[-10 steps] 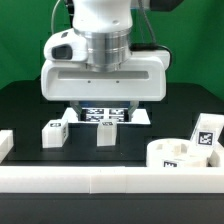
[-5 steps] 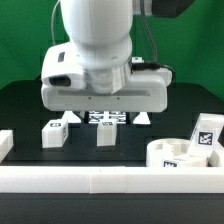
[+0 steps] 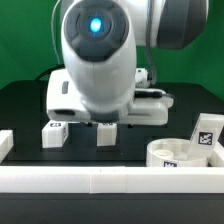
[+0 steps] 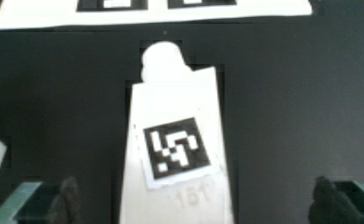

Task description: Assemble stool

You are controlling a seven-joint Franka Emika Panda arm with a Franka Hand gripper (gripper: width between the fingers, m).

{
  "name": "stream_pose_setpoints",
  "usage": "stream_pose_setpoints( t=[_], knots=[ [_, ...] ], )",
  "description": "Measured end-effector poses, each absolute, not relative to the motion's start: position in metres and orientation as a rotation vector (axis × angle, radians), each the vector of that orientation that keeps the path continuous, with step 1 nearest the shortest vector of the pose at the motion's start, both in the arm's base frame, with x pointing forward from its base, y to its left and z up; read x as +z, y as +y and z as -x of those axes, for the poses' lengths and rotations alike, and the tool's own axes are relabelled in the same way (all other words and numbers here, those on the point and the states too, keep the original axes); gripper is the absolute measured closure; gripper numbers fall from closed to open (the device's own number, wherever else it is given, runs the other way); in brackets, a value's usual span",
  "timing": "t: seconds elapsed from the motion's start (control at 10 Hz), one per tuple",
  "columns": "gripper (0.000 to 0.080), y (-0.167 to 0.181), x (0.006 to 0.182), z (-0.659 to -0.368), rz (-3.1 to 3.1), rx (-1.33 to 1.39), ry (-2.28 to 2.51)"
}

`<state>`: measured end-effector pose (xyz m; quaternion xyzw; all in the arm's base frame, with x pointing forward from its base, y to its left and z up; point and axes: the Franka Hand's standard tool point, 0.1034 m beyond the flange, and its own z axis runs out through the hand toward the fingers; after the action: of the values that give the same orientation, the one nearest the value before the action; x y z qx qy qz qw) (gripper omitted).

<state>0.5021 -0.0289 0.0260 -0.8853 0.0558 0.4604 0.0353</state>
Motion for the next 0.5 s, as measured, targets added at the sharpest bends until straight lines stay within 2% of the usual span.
stream_pose_setpoints(
  t=[0.1,0.5],
  knots=[
    [0.0151,-0.030,0.019,-0.502,2.698,1.459,0.171],
    [0.0151,-0.030,0.007,-0.504,2.727,1.413,0.170]
  ],
)
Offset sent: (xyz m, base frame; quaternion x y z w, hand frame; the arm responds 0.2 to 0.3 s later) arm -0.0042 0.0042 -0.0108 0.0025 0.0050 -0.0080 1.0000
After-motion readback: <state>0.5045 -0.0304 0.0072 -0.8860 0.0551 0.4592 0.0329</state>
